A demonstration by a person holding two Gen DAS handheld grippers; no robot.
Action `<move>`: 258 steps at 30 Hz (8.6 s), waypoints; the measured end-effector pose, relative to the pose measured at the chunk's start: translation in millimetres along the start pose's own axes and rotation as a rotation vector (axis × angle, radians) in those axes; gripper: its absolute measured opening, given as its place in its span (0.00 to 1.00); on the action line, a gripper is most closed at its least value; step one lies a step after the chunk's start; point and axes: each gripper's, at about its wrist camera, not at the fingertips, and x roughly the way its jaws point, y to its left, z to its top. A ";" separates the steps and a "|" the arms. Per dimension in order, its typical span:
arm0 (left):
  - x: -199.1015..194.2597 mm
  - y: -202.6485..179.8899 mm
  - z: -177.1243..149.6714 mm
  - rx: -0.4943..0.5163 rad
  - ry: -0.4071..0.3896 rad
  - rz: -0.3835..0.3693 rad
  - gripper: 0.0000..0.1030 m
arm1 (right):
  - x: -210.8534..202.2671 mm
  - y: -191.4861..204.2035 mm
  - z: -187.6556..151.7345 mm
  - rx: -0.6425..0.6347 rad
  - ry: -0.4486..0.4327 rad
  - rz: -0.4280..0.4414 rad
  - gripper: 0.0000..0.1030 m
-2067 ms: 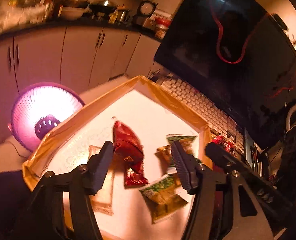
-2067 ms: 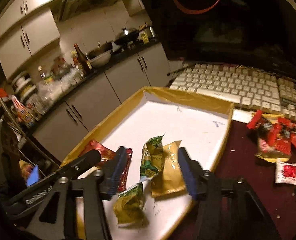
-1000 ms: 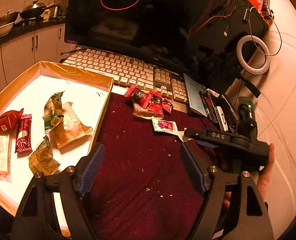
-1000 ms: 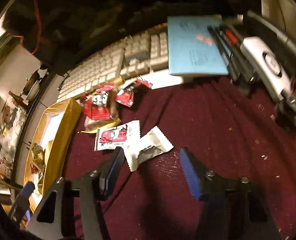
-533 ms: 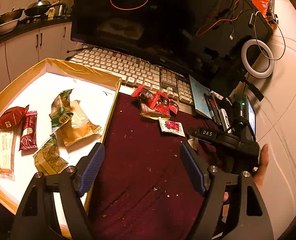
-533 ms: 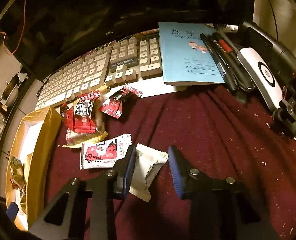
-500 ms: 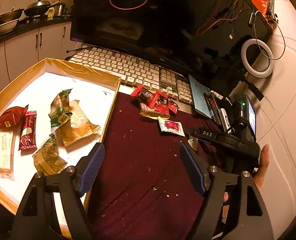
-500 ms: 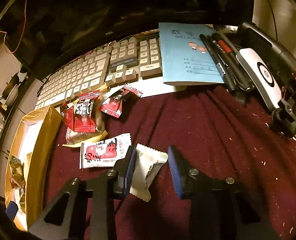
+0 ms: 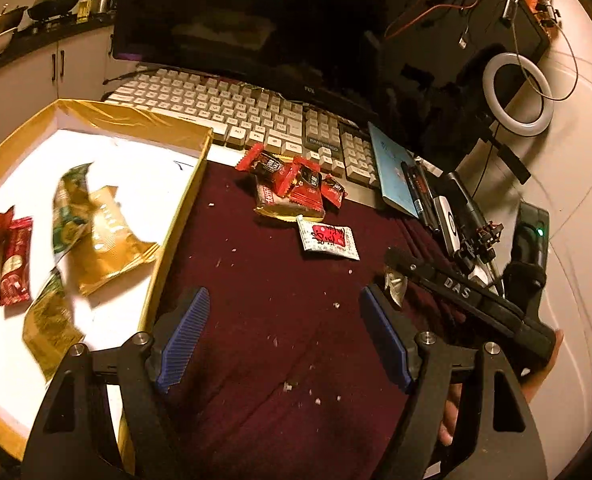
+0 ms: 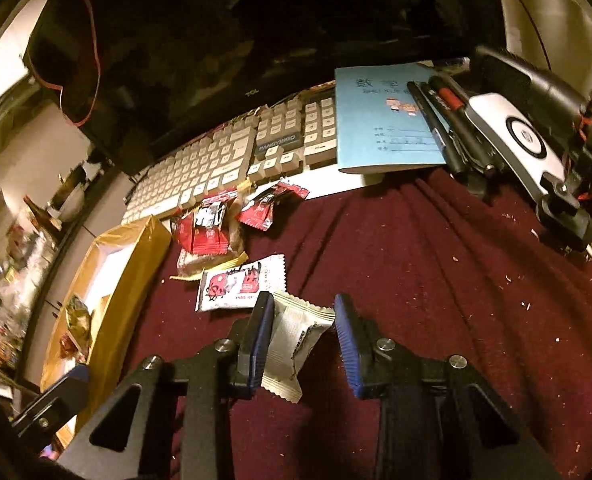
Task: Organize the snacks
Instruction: 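Grasp the white wrapped snack with the right tool, then close the left tool on the white-and-red candy bar packet, then carry both packets over the tray and open both tools to drop them, then move both tools back over the cloth toward the red candy pile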
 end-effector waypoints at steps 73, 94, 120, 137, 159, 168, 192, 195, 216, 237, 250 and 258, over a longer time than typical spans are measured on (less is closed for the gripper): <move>72.6 -45.3 -8.7 0.015 0.186 0.139 0.64 | -10.2 -44.9 -2.2 0.213 -0.070 0.011 0.31; 98.6 -59.9 -5.1 -0.034 0.201 0.129 0.64 | -12.8 -43.3 -2.5 0.200 -0.081 0.037 0.31; 28.4 -41.5 -27.4 0.037 0.017 0.062 0.32 | -24.5 -35.6 -3.0 0.166 -0.139 0.034 0.31; -111.2 125.0 -8.7 -0.267 -0.229 0.070 0.32 | -26.0 148.3 -23.0 -0.229 -0.008 0.382 0.31; -12.0 197.1 67.9 -0.312 0.001 0.252 0.32 | 95.6 242.2 21.0 -0.415 0.112 0.097 0.31; 9.7 208.0 69.4 -0.342 0.080 0.305 0.33 | 122.8 237.2 18.2 -0.410 0.163 0.074 0.31; -42.5 159.5 51.7 -0.251 -0.111 0.399 0.69 | 52.7 209.2 19.7 -0.316 0.079 0.186 0.56; -61.1 141.9 40.9 -0.231 -0.179 0.401 0.71 | 32.2 190.8 9.1 -0.288 0.064 0.202 0.62; -74.9 31.1 12.7 -0.005 -0.222 0.258 0.75 | -0.3 80.1 -2.7 -0.084 0.041 0.126 0.67; -64.0 18.7 5.6 0.010 -0.189 0.221 0.75 | 3.4 75.8 -1.3 -0.066 0.052 0.089 0.67; -26.9 5.1 6.6 0.049 -0.094 0.163 0.75 | -1.4 53.0 0.1 -0.016 0.043 0.046 0.67; -26.4 8.5 4.4 0.032 -0.097 0.164 0.75 | 0.2 50.9 -2.6 -0.009 0.048 0.052 0.67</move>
